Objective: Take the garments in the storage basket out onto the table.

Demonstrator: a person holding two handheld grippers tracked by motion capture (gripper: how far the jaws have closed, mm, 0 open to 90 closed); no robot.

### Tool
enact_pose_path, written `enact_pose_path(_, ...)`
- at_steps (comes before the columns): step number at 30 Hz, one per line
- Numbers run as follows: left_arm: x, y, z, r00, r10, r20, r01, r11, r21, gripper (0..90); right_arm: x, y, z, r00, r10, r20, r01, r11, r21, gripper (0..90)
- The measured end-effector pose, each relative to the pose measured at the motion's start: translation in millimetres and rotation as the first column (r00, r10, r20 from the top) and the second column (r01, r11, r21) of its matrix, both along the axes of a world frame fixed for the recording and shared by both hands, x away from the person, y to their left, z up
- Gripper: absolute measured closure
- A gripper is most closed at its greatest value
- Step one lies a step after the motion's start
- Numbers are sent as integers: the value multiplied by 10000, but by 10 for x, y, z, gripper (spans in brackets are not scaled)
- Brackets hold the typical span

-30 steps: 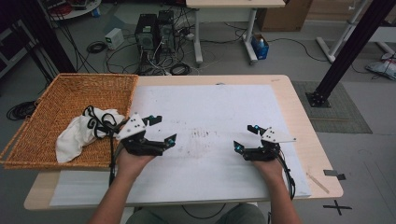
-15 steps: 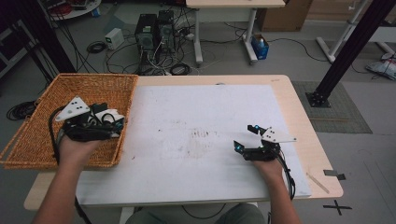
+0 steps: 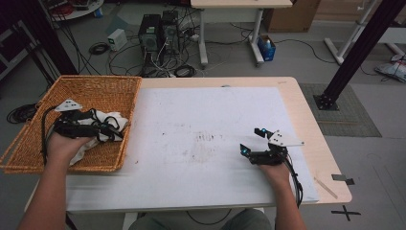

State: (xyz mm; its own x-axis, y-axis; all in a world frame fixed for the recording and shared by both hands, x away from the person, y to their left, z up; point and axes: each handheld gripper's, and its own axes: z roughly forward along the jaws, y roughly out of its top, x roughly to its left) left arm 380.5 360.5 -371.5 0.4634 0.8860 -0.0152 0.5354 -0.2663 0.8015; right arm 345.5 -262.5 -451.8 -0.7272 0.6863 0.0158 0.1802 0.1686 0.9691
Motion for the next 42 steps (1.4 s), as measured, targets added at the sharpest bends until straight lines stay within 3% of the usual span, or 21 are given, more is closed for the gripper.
enact_pose_path(1, 0, 0, 0, 10000, 0, 0, 0, 10000, 0, 148, 0, 0, 0, 10000, 0, 0, 0, 10000, 0, 115)
enact_pose_path(3, 84, 29, -78, 9985, 230, -505, -216, 9994, 268, 147, -3, 2, 0, 10000, -24, 1, 24, 10000, -14, 115)
enact_pose_path(6, 188, 65, -196, 9895, 730, -1248, -641, 9952, 744, 147, -4, 2, 0, 10000, -42, 9, 42, 10000, -15, 115)
enact_pose_path(7, 248, 75, -284, 9768, 1026, -1878, -792, 9885, 1285, 148, -4, 3, 0, 10000, -64, 21, 64, 10000, -36, 115)
enact_pose_path(8, 248, 75, -284, 9768, 1026, -1878, -792, 9885, 1285, 148, -4, 3, 0, 10000, -64, 21, 64, 10000, -36, 115)
enact_pose_path(9, 273, 75, -337, 9688, 1079, -2231, -750, 9857, 1509, 148, -5, 3, 0, 10000, -64, 27, 64, 10000, -51, 115)
enact_pose_path(10, 305, 64, -418, 9577, 1263, -2587, -704, 9741, 2150, 148, -5, 3, 0, 10000, -72, 29, 72, 10000, -44, 115)
enact_pose_path(17, 315, 48, -458, 9563, 1226, -2656, -528, 9654, 2554, 178, -7, 4, 0, 10000, -78, 29, 78, 10000, -28, 115)
enact_pose_path(18, 301, 50, -442, 9568, 1211, -2643, -508, 9648, 2582, 326, -9, 4, 0, 10000, -86, 33, 86, 10000, -16, 115)
enact_pose_path(21, 263, 20, -400, 9560, 1286, -2637, -519, 9588, 2793, 550, -11, 3, -1, 10000, -52, 83, 52, 10000, -32, 115)
enact_pose_path(22, 247, -16, -383, 9553, 1383, -2615, -548, 9515, 3027, 591, -11, 2, -1, 9999, -58, 83, 58, 10000, -20, 115)
enact_pose_path(25, 232, -38, -356, 9549, 1494, -2567, -673, 9507, 3028, 660, -9, 1, -2, 9999, -71, 107, 71, 10000, -2, 115)
enact_pose_path(28, 193, -1, -287, 9597, 1390, -2443, -801, 9684, 2363, 700, -8, -2, -1, 9999, -78, 63, 78, 10000, 8, 115)
enact_pose_path(29, 151, 34, -215, 9686, 1269, -2138, -882, 9794, 1815, 705, -8, -1, -2, 10000, -79, 59, 79, 10000, 17, 115)
enact_pose_path(31, 103, 69, -123, 9785, 1177, -1692, -985, 9881, 1177, 713, -8, -1, -1, 10000, -76, 53, 76, 10000, 10, 115)
enact_pose_path(33, 78, 89, -72, 9829, 1087, -1488, -960, 9913, 897, 717, -8, -2, -1, 10000, -69, 44, 69, 10000, 10, 115)
enact_pose_path(34, 29, 112, 34, 9905, 940, -1002, -912, 9953, 324, 721, -7, -1, -1, 10000, -66, 51, 66, 10000, 16, 115)
enact_pose_path(37, -16, 118, 154, 9966, 688, -458, -698, 9974, -204, 726, -9, -1, -1, 10000, -58, 65, 58, 10000, 9, 115)
enact_pose_path(38, -57, 117, 281, 9986, 529, 69, -522, 9956, -775, 727, -9, -1, -2, 10000, -57, 64, 56, 10000, 13, 115)
enact_pose_path(40, -73, 114, 348, 9987, 396, 316, -362, 9940, -1030, 728, -9, 0, -1, 10000, -44, 84, 44, 10000, 14, 115)
enact_pose_path(42, -118, 86, 556, 9937, 187, 1102, 0, 9860, -1668, 728, -9, 2, -2, 9999, -39, 99, 39, 10000, -2, 115)
